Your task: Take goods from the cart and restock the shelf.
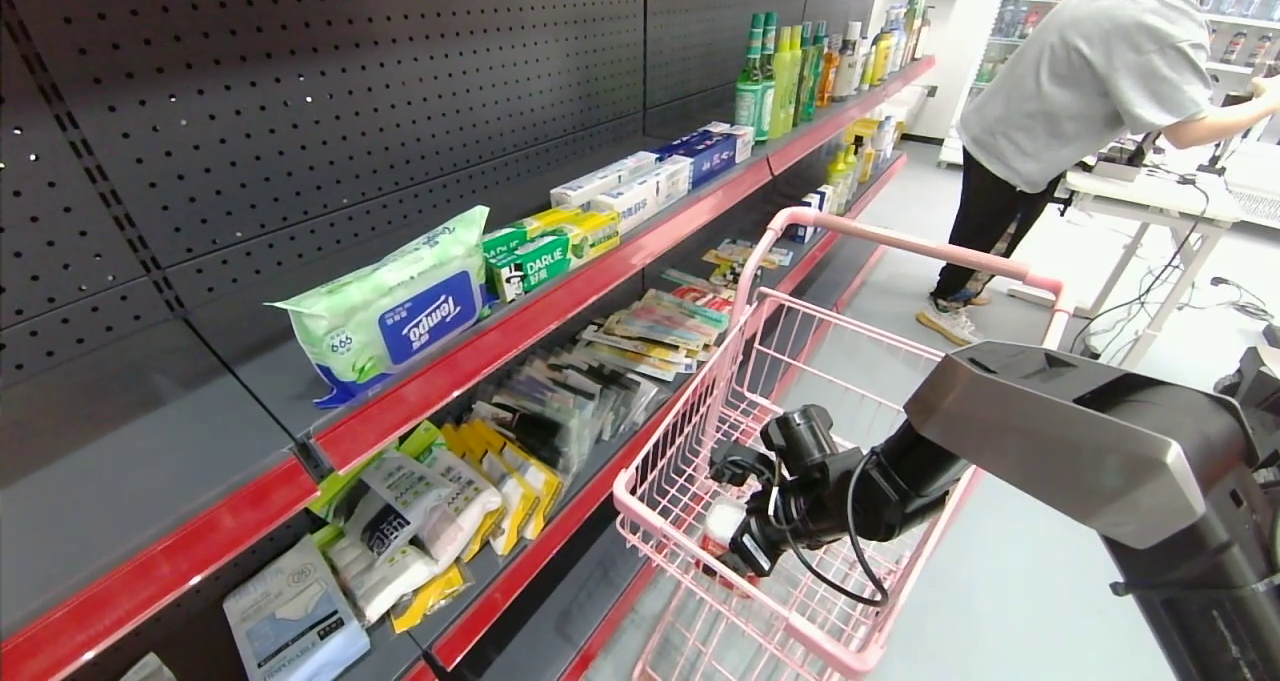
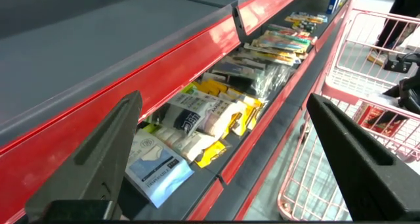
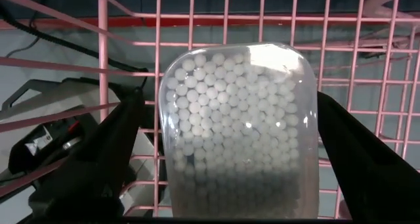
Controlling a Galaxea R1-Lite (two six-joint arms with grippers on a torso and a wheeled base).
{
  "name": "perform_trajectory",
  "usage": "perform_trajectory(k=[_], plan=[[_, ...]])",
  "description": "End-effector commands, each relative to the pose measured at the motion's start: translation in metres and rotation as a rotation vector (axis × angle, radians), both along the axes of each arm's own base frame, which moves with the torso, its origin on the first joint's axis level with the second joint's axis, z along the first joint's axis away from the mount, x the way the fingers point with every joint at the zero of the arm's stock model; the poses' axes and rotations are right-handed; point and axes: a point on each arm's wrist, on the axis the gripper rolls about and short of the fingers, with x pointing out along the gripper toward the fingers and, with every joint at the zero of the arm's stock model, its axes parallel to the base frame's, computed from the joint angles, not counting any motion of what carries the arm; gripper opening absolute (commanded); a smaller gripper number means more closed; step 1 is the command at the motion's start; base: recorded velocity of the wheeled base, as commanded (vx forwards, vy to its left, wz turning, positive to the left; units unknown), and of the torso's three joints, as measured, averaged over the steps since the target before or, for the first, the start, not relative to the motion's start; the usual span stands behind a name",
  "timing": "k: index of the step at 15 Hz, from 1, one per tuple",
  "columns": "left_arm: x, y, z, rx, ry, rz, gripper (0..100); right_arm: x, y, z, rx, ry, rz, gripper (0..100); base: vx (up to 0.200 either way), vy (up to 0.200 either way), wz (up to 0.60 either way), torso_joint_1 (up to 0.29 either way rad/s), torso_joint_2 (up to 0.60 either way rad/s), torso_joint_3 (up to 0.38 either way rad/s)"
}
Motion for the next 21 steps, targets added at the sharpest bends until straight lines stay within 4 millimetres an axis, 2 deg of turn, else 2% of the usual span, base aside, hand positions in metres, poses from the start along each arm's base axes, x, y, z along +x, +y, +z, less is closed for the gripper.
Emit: perform_trajectory(k=[1,11,12,20,21], plan=[[0.0001,0.0,0.0001,0.0,0.001,0.0,100,-0.0014,-0.0003,-0.0008,-0.008,0.001,-0.001,100,0.0,0.0,0.0,0.0,0.0,0.0],[0.0001,0.0,0.0001,0.0,0.001,0.0,100,-0.0008,-0.0001,0.0,-0.033,-0.015,-0.008,100,0.0,0.0,0.0,0.0,0.0,0.0],[0.0001,0.0,0.0001,-0.001,0.001,0.0,100,-0.0011,-0.0002,-0.0007,-0.037,-0.006,-0.007,0,0.0,0.0,0.0,0.0,0.0,0.0],[0.0001,0.0,0.0001,-0.001,0.001,0.0,100,-0.0023,-0.0015,-0.0008,-0.038,0.0,-0.015,0,0.0,0.0,0.0,0.0,0.0,0.0],[0.0001,0.0,0.0001,-0.001,0.001,0.0,100,-0.0035,-0.0041,0.0066,-0.034,-0.006,-0.024,0,0.0,0.0,0.0,0.0,0.0,0.0]])
